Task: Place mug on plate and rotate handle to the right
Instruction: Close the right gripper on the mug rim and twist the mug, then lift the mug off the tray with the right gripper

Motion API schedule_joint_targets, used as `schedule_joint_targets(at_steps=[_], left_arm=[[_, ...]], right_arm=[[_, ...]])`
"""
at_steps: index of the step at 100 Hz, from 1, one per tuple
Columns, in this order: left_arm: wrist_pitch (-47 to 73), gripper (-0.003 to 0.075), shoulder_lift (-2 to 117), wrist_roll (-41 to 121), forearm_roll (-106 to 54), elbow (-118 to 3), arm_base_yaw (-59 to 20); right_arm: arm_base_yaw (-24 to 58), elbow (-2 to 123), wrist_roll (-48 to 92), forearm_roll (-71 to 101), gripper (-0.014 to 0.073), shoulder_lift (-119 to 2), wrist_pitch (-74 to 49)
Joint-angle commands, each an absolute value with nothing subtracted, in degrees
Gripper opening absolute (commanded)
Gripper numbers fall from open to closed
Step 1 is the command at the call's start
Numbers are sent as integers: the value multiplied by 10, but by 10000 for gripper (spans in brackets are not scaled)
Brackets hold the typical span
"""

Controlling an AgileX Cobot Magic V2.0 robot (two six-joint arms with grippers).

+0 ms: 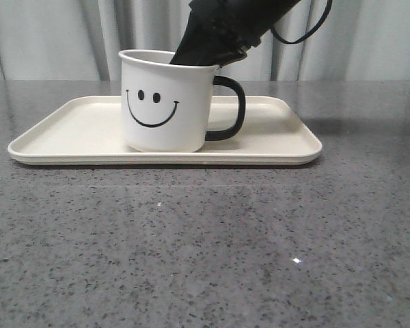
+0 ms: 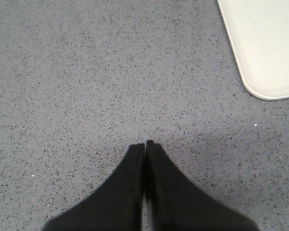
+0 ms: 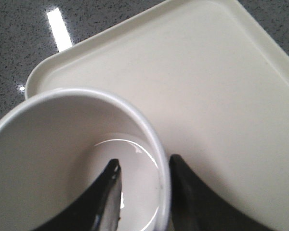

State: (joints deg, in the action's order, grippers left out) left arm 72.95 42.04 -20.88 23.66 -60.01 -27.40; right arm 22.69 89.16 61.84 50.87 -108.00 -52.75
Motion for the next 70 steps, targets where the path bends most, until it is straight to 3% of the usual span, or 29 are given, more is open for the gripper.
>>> schedule_joint_targets(at_steps=[1, 30, 70], left_arm=[[718, -20, 420, -215, 249, -613, -277], [717, -20, 420, -215, 249, -613, -277], [707, -20, 420, -215, 250, -613, -277]], right_arm=[[225, 910, 620, 526, 166, -1049, -531], [225, 910, 620, 526, -74, -1049, -532], [225, 969, 621, 516, -66, -1046, -583]])
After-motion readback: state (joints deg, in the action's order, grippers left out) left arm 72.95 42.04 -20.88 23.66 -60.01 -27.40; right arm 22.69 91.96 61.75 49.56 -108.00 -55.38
